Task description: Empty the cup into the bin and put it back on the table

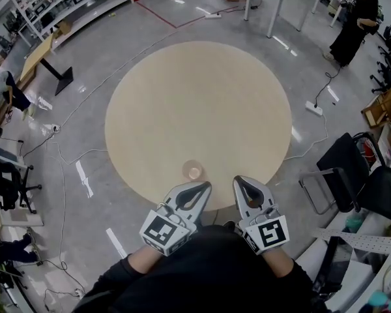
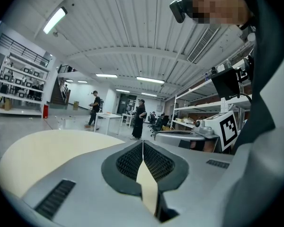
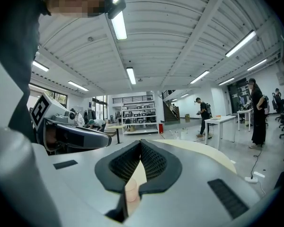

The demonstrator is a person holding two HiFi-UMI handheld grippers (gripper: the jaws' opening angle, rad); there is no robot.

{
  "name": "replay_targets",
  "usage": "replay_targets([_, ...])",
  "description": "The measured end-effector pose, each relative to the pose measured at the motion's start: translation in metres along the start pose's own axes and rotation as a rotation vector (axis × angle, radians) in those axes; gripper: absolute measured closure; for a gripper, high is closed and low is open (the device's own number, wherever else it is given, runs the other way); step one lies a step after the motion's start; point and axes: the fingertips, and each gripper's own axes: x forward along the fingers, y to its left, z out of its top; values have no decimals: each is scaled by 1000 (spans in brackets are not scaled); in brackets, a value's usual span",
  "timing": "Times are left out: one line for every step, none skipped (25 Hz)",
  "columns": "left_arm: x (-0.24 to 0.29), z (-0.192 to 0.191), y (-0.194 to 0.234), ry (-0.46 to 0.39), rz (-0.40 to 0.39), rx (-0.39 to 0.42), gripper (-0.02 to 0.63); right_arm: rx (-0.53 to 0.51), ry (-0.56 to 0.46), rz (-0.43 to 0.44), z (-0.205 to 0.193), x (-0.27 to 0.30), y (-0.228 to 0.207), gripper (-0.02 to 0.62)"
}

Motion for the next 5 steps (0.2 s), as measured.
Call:
replay_targets([0, 1, 0, -1, 0, 5, 581, -2, -1, 3, 1, 0, 0, 578])
replay_targets([0, 2, 0, -3, 1, 11, 581, -4, -3, 7, 2, 1, 1, 578])
replay_targets([-1, 3, 1, -5, 3, 14, 581, -7, -4, 12, 4, 3, 2, 578])
replay_targets([-2, 5, 2, -6, 7, 15, 581, -9, -5, 19, 5, 5, 3, 578])
replay_targets([-3, 6, 4, -7, 12, 16, 581, -11, -6, 26, 7, 8, 4, 578])
